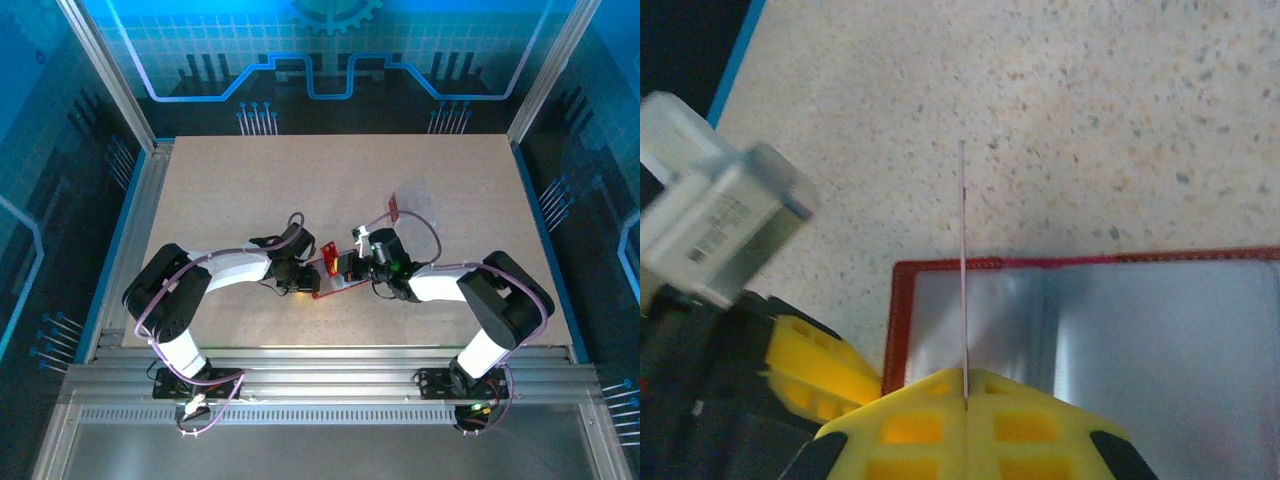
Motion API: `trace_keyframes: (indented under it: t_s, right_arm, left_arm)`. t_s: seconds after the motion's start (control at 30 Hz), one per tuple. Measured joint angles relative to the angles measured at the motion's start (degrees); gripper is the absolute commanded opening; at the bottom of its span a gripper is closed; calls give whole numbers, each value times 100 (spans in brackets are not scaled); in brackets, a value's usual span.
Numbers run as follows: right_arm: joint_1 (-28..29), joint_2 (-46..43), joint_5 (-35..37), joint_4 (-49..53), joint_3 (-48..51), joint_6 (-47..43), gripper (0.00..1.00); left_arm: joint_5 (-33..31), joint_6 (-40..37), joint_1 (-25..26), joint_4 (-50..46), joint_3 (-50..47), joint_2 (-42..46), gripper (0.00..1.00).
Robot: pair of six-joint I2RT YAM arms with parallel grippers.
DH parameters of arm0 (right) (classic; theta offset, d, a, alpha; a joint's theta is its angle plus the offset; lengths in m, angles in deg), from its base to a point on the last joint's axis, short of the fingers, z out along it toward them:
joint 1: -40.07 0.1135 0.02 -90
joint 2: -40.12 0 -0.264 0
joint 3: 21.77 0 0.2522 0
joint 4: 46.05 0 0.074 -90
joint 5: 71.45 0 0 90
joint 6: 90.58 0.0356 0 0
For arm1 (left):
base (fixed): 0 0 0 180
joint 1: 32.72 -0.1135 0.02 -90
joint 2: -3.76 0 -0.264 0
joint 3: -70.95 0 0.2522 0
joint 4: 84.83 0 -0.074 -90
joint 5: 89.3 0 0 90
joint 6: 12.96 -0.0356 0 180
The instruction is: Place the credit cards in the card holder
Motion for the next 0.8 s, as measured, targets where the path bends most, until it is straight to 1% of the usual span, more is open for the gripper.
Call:
trace_keyframes:
  t_s: [0.27,0.53,0.8]
  right_arm:
    - [-138,11,-116,175,-205,-66,0]
    - [-186,411,-116,225,-205,-68,0]
    - [-214,527,-122,168,-229,-66,0]
  left_arm:
    - [4,2,-7,2,-2,0,31]
    - [7,2,-11,2,-2,0,31]
    - [31,2,-22,4,-2,-4,31]
